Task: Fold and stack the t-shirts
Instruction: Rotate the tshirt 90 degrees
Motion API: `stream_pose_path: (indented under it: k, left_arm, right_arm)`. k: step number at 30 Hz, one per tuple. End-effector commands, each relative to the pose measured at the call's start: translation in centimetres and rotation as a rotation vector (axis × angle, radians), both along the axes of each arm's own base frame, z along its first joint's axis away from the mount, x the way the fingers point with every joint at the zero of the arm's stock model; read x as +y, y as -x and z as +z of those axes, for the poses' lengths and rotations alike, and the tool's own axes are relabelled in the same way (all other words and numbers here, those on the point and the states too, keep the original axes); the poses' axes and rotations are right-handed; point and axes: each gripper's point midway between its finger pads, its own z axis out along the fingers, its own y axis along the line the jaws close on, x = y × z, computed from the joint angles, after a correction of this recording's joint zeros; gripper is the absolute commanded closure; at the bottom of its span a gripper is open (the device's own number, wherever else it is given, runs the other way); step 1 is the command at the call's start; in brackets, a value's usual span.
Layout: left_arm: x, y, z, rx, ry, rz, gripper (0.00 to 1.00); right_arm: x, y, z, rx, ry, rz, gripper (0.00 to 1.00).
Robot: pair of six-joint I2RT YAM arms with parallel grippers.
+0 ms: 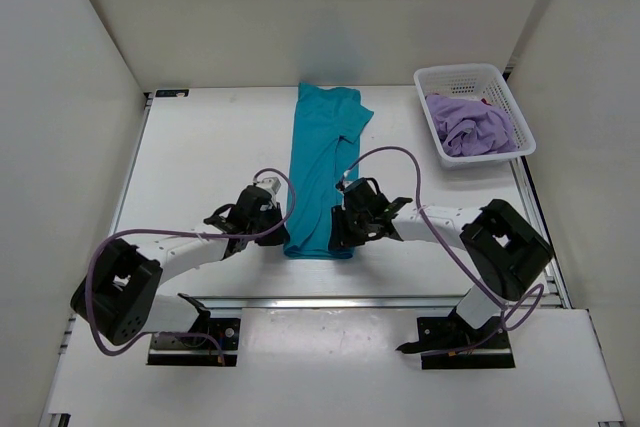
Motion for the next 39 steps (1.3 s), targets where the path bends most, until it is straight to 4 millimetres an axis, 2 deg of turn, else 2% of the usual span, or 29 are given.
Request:
stream_pose_path:
  k: [1,3,5,7,8,13,16,18,21,23,25,27,29,30,31,33,36,39]
  left_arm:
    - [-0.6,-1.0,1.4,-0.048,0.048,0.013,0.86]
    - [-0.7,-1.0,1.8,-0.054,0.071,0.01,0.93]
    - [-0.5,-0.9,1.8,-0.055,0.079,0.022,0.99]
    - [-0.2,-0.9,2.0,-0.057,0.092,0.032,1.0]
    - [0.0,-0.9,2.3,-0.063,0.1,0.038,1.0]
    - [0.6,-0.2,3.2,-0.055,0.159,0.053,1.0]
    - [1.2,0.6,2.8,-0.024,0.216,0.078,1.0]
    - [1.5,1.1,2.2,0.0,0.239,0.09,0.96]
    - [2.3,1.0,2.0,0.016,0.293,0.132,0.94]
    - [3.0,1.4,1.2,0.036,0.285,0.152,0.94]
    - [3.1,1.1,1.5,0.025,0.282,0.158,0.93]
    - [3.4,1.3,1.2,0.029,0.273,0.168,0.83]
    - [3.7,0.9,1.8,0.006,0.28,0.183,0.77]
    - [3.7,0.8,2.2,-0.011,0.284,0.181,0.69]
    - [4.1,1.0,1.9,0.0,0.271,0.194,0.65]
    - [4.5,1.0,2.5,-0.025,0.259,0.196,0.56]
    - [4.4,1.4,2.8,-0.046,0.225,0.176,0.47]
    - [3.9,2.6,1.7,-0.021,0.188,0.129,0.43]
  right_arm:
    - [1.0,-0.8,1.2,-0.038,-0.039,-0.016,0.75]
    - [1.2,-0.8,1.4,-0.034,-0.053,-0.011,0.77]
    - [1.6,-0.5,1.3,-0.005,-0.088,0.003,0.85]
    - [1.5,-0.4,1.3,0.006,-0.099,-0.013,0.98]
    - [1.4,-0.4,1.7,-0.012,-0.096,-0.017,1.0]
    - [0.6,-0.5,3.6,-0.049,-0.123,-0.033,1.0]
    - [0.8,0.4,5.0,-0.052,-0.147,-0.015,1.0]
    - [0.8,0.8,5.0,-0.053,-0.147,-0.013,1.0]
    - [0.5,1.6,4.2,-0.019,-0.148,-0.02,1.0]
    - [-0.2,2.4,2.8,0.018,-0.13,-0.029,1.0]
    - [-0.6,2.5,1.8,0.028,-0.11,-0.045,1.0]
    - [-0.5,2.9,1.8,0.041,-0.117,-0.032,0.96]
    - [-0.7,3.0,1.8,0.04,-0.102,-0.03,0.89]
    - [-0.5,3.0,2.6,0.02,-0.108,-0.02,0.83]
    - [-1.0,2.8,2.5,0.007,-0.087,-0.031,0.79]
    - [-1.4,2.8,3.7,-0.022,-0.099,-0.042,0.73]
    - [-2.7,2.9,3.6,-0.031,-0.102,-0.082,0.67]
    - [-3.3,3.6,2.3,0.012,-0.111,-0.099,0.63]
